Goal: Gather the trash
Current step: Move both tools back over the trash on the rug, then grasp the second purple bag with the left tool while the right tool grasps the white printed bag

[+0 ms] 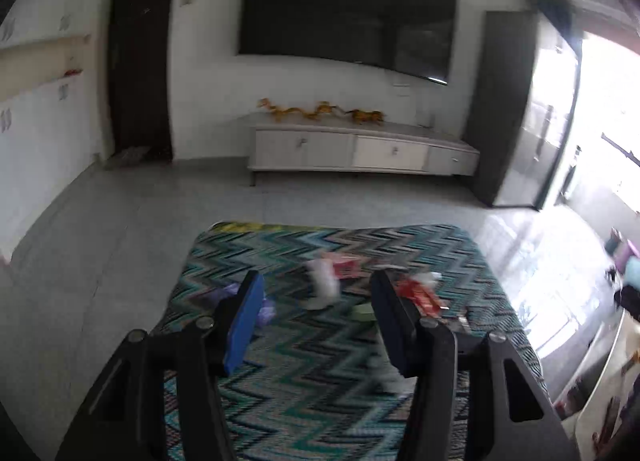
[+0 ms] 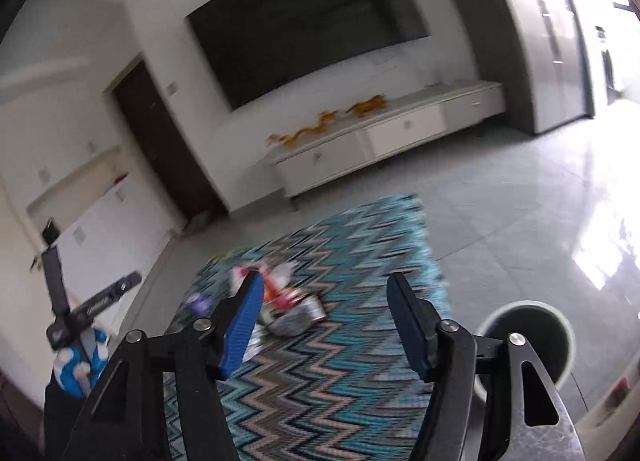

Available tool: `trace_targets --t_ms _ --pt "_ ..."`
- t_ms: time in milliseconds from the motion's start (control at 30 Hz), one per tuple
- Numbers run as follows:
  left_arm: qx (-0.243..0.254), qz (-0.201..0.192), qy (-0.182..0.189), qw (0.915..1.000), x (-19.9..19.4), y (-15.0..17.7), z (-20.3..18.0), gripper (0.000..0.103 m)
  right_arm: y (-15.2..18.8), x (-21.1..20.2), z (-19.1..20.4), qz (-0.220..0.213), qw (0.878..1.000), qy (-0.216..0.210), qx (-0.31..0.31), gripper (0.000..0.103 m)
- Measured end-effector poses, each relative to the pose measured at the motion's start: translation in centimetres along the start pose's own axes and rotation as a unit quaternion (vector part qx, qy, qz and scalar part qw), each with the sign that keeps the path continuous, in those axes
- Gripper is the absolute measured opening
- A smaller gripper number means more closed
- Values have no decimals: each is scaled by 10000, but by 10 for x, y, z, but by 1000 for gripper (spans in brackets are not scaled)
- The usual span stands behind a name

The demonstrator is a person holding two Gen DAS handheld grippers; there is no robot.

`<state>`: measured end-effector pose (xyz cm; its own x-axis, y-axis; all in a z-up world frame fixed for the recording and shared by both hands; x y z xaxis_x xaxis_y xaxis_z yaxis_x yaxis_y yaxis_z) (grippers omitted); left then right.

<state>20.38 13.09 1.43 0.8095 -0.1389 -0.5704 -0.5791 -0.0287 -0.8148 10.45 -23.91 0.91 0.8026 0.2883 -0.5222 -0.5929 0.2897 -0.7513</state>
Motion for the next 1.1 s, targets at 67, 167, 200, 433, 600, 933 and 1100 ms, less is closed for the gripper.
trace_targets --t_ms 67,167,200,433,600,933,1100 --pt "-256 70 -61 9996 10 3 20 53 7 19 17 180 9996 -167 -165 69" --pt "-717 231 -158 9970 37 13 48 54 17 60 47 516 9967 -379 -497 73" --pt "-802 280 -200 9962 46 17 54 55 22 74 57 631 9950 -478 -605 75" --pt "-1013 734 -475 9910 130 38 60 61 73 173 100 1458 9793 -785 -1167 83" --pt "-1088 1061 -871 9845 183 54 62 61 95 221 106 1771 9717 -713 -1392 83" --pt "-1302 1235 -1025 9784 211 69 70 37 119 247 93 2051 9679 -835 -1192 52" --pt "-1341 1191 -738 9810 196 74 67 30 122 227 90 2015 9681 -960 -1135 42"
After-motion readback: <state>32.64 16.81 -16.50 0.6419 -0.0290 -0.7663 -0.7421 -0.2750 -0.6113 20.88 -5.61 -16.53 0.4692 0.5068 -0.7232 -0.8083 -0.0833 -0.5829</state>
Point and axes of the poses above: each gripper's, at about its wrist camera, not at the fingertips, and x roughly the way its jaws point, z to its left, y to its underside, the point moved 4 cm from there along x, roughly the way its jaws point, and after that the axes turned 2 degrees about -y, right-handed, at the moved point
